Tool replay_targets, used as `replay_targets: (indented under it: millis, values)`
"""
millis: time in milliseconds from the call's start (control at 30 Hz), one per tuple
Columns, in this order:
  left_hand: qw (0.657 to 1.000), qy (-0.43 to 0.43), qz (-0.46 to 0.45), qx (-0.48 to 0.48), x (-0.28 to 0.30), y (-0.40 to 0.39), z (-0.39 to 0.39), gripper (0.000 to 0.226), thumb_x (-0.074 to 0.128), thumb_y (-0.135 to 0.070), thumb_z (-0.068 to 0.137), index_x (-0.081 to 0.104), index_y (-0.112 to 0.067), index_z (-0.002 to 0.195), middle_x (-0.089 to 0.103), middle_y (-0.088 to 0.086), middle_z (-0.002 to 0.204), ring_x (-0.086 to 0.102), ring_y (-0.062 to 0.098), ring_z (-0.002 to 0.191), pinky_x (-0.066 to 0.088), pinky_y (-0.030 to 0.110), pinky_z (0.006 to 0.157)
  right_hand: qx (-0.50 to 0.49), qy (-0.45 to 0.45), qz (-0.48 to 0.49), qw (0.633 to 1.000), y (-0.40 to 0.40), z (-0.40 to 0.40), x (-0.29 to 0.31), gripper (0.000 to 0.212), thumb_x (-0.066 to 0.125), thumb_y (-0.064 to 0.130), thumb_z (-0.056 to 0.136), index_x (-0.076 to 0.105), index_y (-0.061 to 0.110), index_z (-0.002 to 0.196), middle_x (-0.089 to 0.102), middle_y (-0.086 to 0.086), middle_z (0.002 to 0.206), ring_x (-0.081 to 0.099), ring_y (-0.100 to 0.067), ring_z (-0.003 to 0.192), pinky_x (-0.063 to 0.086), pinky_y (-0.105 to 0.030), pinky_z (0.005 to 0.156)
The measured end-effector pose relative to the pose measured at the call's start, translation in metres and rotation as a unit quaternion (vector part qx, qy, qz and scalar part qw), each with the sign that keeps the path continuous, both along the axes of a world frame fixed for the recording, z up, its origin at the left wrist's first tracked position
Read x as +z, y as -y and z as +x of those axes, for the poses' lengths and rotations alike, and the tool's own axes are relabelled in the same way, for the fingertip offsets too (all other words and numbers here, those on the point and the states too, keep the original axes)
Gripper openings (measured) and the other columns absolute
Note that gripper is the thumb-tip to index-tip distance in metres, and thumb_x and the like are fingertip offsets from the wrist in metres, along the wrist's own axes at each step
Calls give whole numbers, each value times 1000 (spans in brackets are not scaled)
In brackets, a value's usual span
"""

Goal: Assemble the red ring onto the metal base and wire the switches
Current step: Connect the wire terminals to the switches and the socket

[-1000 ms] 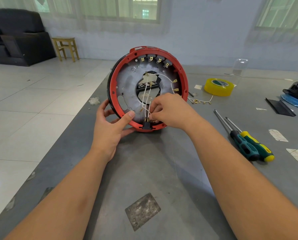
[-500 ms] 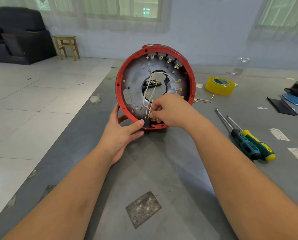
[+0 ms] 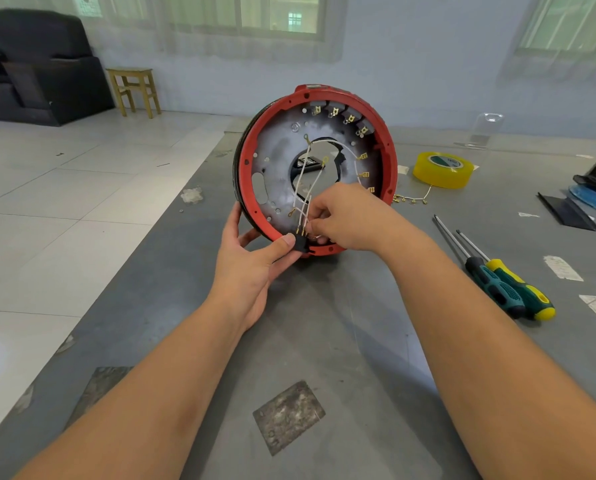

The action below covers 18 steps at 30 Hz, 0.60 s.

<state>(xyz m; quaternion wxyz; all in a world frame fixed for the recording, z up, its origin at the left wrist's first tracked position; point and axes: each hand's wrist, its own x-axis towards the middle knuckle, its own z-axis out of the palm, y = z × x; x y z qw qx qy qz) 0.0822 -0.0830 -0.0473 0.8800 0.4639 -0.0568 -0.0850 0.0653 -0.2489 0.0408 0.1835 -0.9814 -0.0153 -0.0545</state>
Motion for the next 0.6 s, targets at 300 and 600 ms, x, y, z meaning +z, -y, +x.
replay_targets:
  millis: [300,600]
  values:
    - [1000,10,10,20,2,3,-7,100,78,17,81,41,-38,156,49,11,145,76,28,108,65,40,80,11,12,-57,998,-6,-2,0,14,67,17,92,75,12,81,75,-7,81,70,-23,86,57,-40,81]
    - [1000,16,7,19,0,3,-5,100,79,16,81,41,-40,155,50,9,143,76,28,108,65,41,81,13,4,-43,999,-5,-2,1,14,67,17,94,77,13,85,76,2,74,72,-14,83,57,-32,81]
